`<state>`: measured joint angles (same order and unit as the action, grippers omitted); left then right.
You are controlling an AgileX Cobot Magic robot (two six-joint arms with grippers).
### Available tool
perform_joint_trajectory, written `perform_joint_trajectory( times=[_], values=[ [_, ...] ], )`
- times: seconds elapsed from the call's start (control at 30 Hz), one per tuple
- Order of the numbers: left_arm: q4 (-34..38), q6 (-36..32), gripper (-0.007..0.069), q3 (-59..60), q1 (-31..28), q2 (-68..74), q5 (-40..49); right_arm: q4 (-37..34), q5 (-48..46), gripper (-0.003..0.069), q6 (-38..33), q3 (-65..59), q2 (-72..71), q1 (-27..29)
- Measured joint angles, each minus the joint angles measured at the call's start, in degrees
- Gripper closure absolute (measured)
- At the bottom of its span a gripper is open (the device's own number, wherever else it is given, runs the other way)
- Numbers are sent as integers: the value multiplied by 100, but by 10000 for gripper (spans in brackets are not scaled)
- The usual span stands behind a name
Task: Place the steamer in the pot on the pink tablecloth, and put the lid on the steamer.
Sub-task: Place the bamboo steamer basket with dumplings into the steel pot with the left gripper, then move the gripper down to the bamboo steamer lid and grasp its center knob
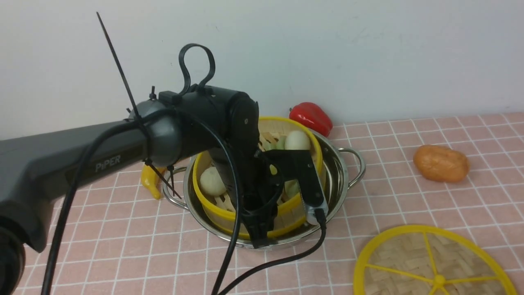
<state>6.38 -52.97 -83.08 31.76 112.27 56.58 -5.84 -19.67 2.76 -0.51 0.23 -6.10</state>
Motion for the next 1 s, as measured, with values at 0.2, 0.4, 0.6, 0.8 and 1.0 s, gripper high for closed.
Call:
perform_joint_trajectory(
  times=[0.2, 0.4, 0.6, 0.8, 1.0],
  values=[
    [294, -4, 519, -11, 0, 76, 19, 0, 0, 416, 0, 0, 0, 0],
    [363, 149, 291, -51, 0, 126, 3, 0, 0, 416, 0, 0, 0, 0],
    [-179, 959, 135, -84, 0, -187, 66, 0, 0, 416, 0, 0, 0, 0],
    [-1216, 2385, 174, -467, 0, -1018, 917, 0, 0, 416, 0, 0, 0, 0],
    [-1920, 3880, 534, -516, -354, -2163, 1260, 0, 0, 416, 0, 0, 0, 0]
  ],
)
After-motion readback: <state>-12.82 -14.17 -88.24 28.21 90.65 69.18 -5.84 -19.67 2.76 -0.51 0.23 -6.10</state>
